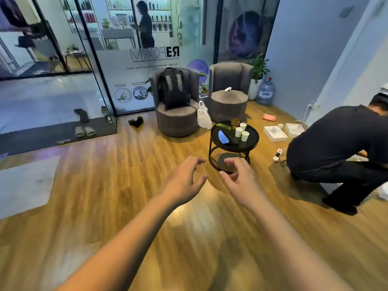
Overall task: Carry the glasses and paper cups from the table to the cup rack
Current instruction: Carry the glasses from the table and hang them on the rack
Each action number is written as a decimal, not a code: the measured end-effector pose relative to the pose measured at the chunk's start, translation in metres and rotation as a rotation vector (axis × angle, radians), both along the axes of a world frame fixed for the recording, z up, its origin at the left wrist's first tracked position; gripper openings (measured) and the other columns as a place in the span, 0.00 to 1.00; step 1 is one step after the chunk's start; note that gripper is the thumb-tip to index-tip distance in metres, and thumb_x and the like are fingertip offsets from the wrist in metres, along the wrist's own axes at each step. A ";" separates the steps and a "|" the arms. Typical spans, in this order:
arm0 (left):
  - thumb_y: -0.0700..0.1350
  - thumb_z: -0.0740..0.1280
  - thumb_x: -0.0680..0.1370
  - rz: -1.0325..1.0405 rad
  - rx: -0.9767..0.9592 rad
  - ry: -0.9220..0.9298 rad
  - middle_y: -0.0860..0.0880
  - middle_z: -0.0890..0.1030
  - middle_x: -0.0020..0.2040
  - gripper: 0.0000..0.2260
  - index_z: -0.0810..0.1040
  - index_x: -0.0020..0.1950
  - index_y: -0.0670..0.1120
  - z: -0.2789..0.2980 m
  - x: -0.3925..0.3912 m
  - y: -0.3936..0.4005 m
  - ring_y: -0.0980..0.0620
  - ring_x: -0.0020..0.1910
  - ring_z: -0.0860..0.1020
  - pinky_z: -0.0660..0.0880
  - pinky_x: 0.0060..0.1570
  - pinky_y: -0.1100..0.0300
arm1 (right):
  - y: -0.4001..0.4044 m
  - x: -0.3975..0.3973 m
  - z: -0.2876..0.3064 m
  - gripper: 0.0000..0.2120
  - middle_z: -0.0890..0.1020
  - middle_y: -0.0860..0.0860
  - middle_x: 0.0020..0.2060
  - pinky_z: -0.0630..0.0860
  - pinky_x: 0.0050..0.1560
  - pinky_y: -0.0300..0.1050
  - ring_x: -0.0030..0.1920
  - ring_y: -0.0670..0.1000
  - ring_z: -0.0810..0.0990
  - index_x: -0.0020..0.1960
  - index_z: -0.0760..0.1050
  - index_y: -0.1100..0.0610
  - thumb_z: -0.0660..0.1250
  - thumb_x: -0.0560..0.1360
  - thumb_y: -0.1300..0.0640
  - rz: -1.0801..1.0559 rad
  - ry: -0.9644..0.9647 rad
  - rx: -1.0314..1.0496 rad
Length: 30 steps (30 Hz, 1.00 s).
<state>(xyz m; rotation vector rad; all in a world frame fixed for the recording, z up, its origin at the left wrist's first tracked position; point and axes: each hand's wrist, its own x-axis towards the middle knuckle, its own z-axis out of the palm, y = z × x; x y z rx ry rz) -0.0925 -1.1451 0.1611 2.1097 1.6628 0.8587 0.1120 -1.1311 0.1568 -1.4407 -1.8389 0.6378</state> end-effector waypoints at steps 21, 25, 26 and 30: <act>0.51 0.69 0.81 -0.196 -0.203 0.007 0.58 0.75 0.66 0.18 0.70 0.71 0.56 -0.038 0.052 0.477 0.60 0.56 0.75 0.72 0.42 0.70 | 0.444 0.025 -0.034 0.17 0.74 0.42 0.58 0.79 0.42 0.39 0.48 0.44 0.79 0.66 0.70 0.43 0.67 0.78 0.44 -0.227 0.132 -0.157; 0.51 0.69 0.81 -0.177 -0.263 -0.041 0.57 0.75 0.65 0.19 0.70 0.71 0.55 -0.045 0.074 0.558 0.61 0.55 0.74 0.70 0.41 0.72 | 0.523 0.043 -0.036 0.18 0.74 0.44 0.59 0.82 0.48 0.44 0.48 0.45 0.79 0.66 0.70 0.45 0.67 0.78 0.45 -0.235 0.080 -0.201; 0.51 0.69 0.81 -0.183 -0.273 -0.039 0.57 0.76 0.66 0.20 0.70 0.72 0.55 -0.049 0.079 0.577 0.61 0.55 0.74 0.70 0.40 0.72 | 0.542 0.049 -0.037 0.18 0.74 0.44 0.59 0.81 0.47 0.44 0.49 0.45 0.79 0.67 0.70 0.45 0.67 0.78 0.45 -0.225 0.076 -0.194; 0.50 0.70 0.81 -0.180 -0.316 -0.023 0.53 0.76 0.67 0.21 0.69 0.72 0.53 -0.065 0.097 0.648 0.56 0.60 0.77 0.72 0.45 0.69 | 0.604 0.067 -0.046 0.19 0.73 0.43 0.58 0.81 0.47 0.43 0.49 0.46 0.79 0.67 0.70 0.46 0.67 0.78 0.45 -0.241 0.044 -0.239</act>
